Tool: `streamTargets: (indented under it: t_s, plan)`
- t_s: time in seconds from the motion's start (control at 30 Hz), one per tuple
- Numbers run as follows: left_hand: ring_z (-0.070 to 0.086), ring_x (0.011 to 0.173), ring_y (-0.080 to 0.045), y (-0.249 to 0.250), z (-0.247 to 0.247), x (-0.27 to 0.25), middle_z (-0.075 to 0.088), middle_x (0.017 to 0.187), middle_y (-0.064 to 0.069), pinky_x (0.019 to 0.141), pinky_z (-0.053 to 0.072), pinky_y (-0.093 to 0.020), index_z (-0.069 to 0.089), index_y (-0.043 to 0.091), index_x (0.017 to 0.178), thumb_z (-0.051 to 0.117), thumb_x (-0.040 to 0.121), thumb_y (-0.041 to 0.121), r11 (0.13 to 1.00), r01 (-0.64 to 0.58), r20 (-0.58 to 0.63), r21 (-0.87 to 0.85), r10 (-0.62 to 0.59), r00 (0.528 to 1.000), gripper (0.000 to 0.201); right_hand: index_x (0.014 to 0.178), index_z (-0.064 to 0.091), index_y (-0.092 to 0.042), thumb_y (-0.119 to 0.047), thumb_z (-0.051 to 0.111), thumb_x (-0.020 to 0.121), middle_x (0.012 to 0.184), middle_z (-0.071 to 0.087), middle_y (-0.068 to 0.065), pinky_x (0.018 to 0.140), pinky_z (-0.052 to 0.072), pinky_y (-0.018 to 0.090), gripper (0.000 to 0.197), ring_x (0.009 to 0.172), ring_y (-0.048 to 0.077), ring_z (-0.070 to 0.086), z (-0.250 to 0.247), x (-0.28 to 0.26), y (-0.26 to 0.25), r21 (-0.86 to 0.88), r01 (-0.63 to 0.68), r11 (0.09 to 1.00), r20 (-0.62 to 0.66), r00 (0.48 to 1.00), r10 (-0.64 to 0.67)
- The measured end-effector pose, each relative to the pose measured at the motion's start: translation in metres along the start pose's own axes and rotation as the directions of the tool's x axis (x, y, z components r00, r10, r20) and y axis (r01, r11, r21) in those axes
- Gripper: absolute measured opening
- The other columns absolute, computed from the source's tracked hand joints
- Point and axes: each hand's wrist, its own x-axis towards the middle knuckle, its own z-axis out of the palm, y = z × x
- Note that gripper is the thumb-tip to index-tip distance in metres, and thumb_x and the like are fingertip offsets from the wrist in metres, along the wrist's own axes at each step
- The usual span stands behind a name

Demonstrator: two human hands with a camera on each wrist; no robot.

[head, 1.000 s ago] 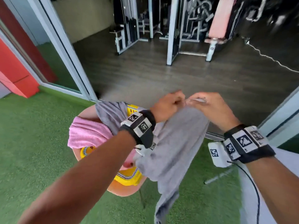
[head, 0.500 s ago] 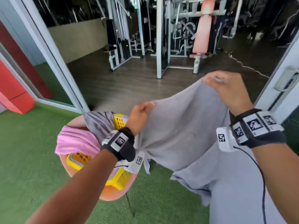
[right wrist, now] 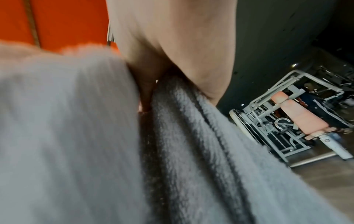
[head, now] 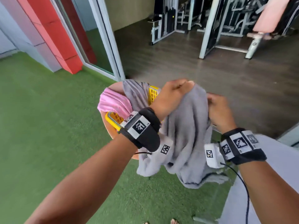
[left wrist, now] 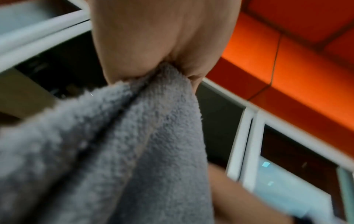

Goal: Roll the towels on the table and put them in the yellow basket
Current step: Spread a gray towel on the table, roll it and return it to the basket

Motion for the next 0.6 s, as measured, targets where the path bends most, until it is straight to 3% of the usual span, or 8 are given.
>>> streamTargets:
  t_s: [0.07, 0.1, 0.17, 0.3, 0.4, 0.5, 0.6]
  plan:
    - [0.028, 0.06, -0.004, -0.051, -0.02, -0.013, 0.029, 0.064, 0.002, 0.056, 0.025, -0.021, 0.039, 0.01, 0.06, 0.054, 0.095, 0.016, 0.988, 0.106, -0.057, 0.112, -0.101, 0.993, 0.039, 0.09, 0.075, -0.022, -0.013, 0.063, 0.092, 0.095, 0.075, 0.001, 0.078, 0.046, 0.028, 0.015, 0.084, 0.001, 0.061, 0.009, -0.006, 0.009, -0.018, 0.009, 1.0, 0.017, 1.0, -0.009]
    - [0.032, 0.064, -0.006, -0.072, -0.031, -0.024, 0.034, 0.066, -0.001, 0.06, 0.028, -0.024, 0.045, 0.004, 0.063, 0.054, 0.093, 0.022, 0.978, 0.168, -0.087, 0.126, -0.158, 0.984, 0.036, 0.095, 0.075, -0.015, -0.021, 0.066, 0.092, 0.097, 0.075, 0.002, 0.081, 0.047, 0.028, 0.012, 0.085, 0.001, 0.062, 0.013, -0.01, 0.019, -0.034, -0.02, 0.999, 0.027, 0.999, 0.021]
    - [0.036, 0.071, -0.011, -0.105, -0.055, -0.046, 0.04, 0.071, -0.002, 0.065, 0.031, -0.03, 0.053, 0.003, 0.07, 0.054, 0.091, 0.027, 0.959, 0.248, -0.138, 0.136, -0.23, 0.963, 0.032, 0.099, 0.076, -0.011, -0.026, 0.068, 0.09, 0.095, 0.075, 0.0, 0.082, 0.048, 0.024, 0.019, 0.084, 0.001, 0.063, 0.021, -0.025, 0.024, -0.021, -0.062, 0.998, 0.055, 0.996, 0.063]
    - [0.043, 0.07, -0.012, -0.125, -0.107, -0.074, 0.051, 0.071, -0.002, 0.07, 0.038, -0.034, 0.062, 0.001, 0.077, 0.057, 0.094, 0.02, 0.935, 0.328, -0.252, 0.132, -0.288, 0.924, 0.027, 0.099, 0.075, -0.015, -0.022, 0.068, 0.09, 0.093, 0.074, -0.006, 0.077, 0.045, 0.007, 0.013, 0.08, -0.007, 0.064, 0.027, -0.046, 0.023, 0.034, -0.099, 0.994, 0.144, 0.985, 0.093]
    - [0.047, 0.072, -0.015, -0.113, -0.126, -0.084, 0.054, 0.072, -0.007, 0.071, 0.043, -0.042, 0.061, -0.001, 0.08, 0.058, 0.093, 0.027, 0.946, 0.285, -0.152, 0.155, -0.262, 0.953, 0.031, 0.099, 0.075, -0.012, -0.023, 0.069, 0.09, 0.094, 0.074, -0.007, 0.077, 0.044, 0.003, 0.015, 0.083, -0.005, 0.066, 0.031, -0.051, 0.016, 0.044, -0.108, 0.993, 0.117, 0.988, 0.102]
    - [0.04, 0.07, -0.016, -0.105, -0.117, -0.094, 0.045, 0.072, -0.008, 0.068, 0.034, -0.034, 0.053, -0.008, 0.078, 0.055, 0.095, 0.026, 0.962, 0.249, -0.028, 0.109, -0.248, 0.968, 0.038, 0.1, 0.075, -0.01, -0.023, 0.069, 0.09, 0.096, 0.075, -0.002, 0.08, 0.046, 0.009, 0.018, 0.088, 0.003, 0.066, 0.03, -0.051, 0.01, 0.096, -0.128, 0.987, 0.057, 0.991, 0.123]
    - [0.048, 0.07, -0.015, -0.121, -0.103, -0.108, 0.056, 0.073, -0.008, 0.071, 0.043, -0.037, 0.06, 0.002, 0.081, 0.056, 0.093, 0.03, 0.948, 0.234, 0.098, 0.215, -0.259, 0.961, 0.03, 0.099, 0.075, -0.012, -0.021, 0.068, 0.091, 0.096, 0.074, -0.004, 0.079, 0.045, 0.008, 0.014, 0.085, -0.001, 0.065, 0.038, -0.061, 0.004, 0.077, -0.13, 0.989, 0.115, 0.986, 0.121]
